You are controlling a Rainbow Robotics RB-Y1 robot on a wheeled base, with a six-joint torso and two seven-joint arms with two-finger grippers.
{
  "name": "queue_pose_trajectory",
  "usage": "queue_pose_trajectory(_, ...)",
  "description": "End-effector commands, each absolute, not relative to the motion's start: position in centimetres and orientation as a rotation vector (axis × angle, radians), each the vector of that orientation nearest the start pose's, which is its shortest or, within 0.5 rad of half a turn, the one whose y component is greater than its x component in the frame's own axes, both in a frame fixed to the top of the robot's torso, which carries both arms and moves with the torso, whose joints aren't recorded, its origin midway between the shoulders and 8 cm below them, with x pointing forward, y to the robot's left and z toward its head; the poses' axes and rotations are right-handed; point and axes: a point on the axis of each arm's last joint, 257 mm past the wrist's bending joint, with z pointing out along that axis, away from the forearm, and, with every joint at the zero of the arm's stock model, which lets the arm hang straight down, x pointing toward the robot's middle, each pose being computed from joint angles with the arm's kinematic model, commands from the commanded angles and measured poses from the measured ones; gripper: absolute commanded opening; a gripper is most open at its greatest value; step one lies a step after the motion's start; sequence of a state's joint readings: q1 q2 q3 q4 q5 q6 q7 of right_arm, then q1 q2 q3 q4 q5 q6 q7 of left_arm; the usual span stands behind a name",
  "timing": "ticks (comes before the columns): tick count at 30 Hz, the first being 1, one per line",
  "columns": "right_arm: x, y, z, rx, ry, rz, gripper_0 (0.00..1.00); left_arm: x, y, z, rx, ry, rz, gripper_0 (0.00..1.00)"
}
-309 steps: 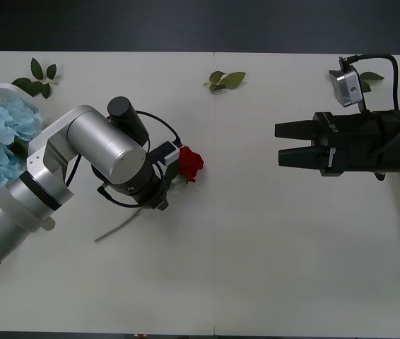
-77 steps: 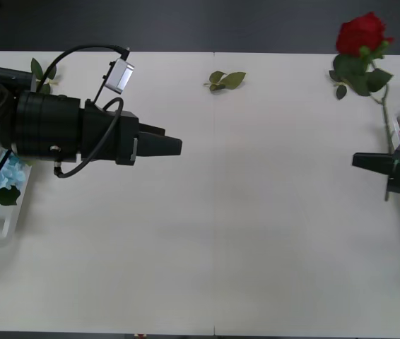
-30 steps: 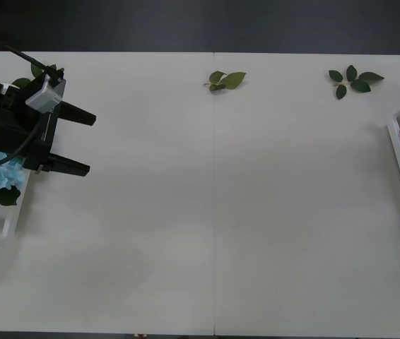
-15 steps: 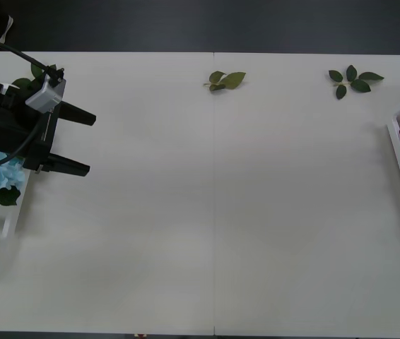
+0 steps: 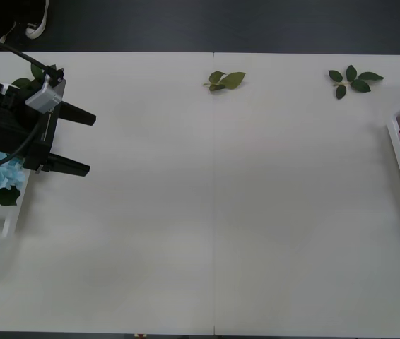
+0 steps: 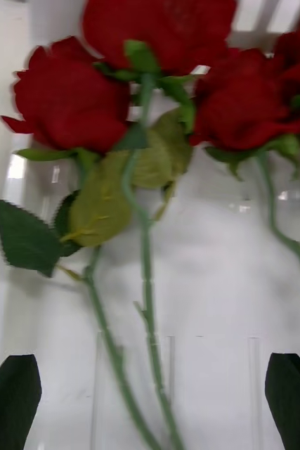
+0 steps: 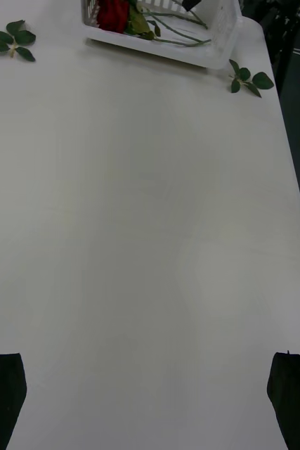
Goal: Put the red flowers into the right box and the blue flowers into the left box
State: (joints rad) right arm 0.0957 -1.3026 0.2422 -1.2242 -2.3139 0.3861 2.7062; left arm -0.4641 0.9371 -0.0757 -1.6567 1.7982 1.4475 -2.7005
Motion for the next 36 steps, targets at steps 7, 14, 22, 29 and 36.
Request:
queue_pose_trajectory(7,45.0,-48.4,-20.7,-0.283,2.153,0.363,0.98,41.9,19.1,-10.0,1.626,1.619,-0.554,1.0)
queue_pose_trajectory(14,44.2,-38.5,-17.9,-0.416,2.072,0.633,0.98,41.9,19.1,-10.0,1.626,1.619,-0.554,1.0)
queue_pose_trajectory(22,42.0,-27.2,-14.0,-0.567,1.923,0.894,0.97,41.9,19.1,-10.0,1.626,1.619,-0.554,1.0)
queue_pose_trajectory(29,40.0,-20.6,-10.5,-0.744,1.793,1.005,0.98,41.9,19.1,-10.0,1.626,1.619,-0.554,1.0)
queue_pose_trajectory(36,39.5,-16.7,-8.8,-0.925,1.701,1.059,0.98,41.9,19.1,-10.0,1.626,1.619,-0.554,1.0)
